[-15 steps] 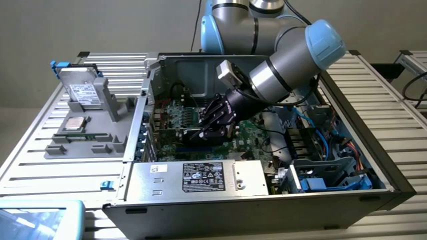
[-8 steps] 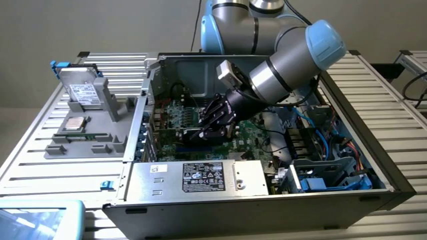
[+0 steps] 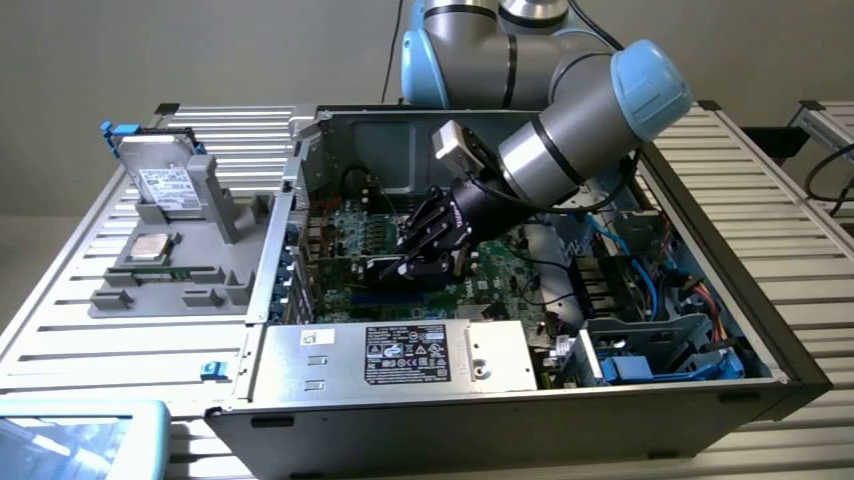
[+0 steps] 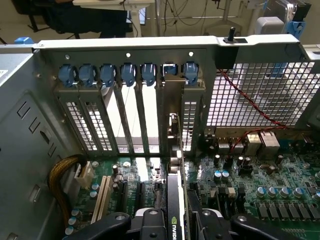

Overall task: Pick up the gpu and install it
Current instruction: 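Insert the gpu into the slot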

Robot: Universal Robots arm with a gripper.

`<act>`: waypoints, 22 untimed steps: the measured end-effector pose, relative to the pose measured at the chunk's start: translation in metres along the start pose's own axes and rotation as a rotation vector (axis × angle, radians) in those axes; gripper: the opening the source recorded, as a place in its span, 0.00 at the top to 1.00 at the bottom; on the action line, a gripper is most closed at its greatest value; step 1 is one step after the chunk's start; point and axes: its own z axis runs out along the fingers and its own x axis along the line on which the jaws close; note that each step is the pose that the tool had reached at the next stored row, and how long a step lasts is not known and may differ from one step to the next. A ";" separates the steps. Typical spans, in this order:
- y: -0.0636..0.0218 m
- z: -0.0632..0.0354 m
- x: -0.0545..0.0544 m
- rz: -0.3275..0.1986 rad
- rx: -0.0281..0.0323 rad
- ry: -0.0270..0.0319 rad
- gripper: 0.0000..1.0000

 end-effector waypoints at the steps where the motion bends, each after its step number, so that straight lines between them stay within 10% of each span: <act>1: 0.0000 0.0000 0.000 0.000 0.0000 0.0001 0.72; 22: -0.0006 0.0020 0.002 0.014 -0.0006 -0.0107 0.72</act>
